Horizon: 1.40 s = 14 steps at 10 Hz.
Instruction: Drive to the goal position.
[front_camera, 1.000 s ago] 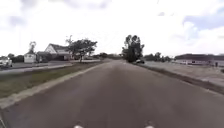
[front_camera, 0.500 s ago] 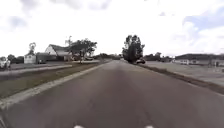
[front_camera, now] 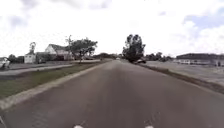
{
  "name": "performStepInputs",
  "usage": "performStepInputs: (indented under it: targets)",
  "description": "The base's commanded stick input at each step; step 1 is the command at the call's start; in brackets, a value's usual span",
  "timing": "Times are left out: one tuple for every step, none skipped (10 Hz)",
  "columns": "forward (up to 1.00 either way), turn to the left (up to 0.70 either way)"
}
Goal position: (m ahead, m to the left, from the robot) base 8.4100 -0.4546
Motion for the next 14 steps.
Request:
performStepInputs:
  targets:
    - [0.7,0.0]
    - [0.7,0.0]
    - [0.7,0.0]
    - [0.7,0.0]
    - [0.7,0.0]
    - [0.7,0.0]
    - [0.7,0.0]
    - [0.7,0.0]
    - [0.7,0.0]
    - [0.7,0.12]
    - [0.7,0.33]
    - [0.7,0.1]
    - [0.7,0.0]
    - [0.7,0.0]
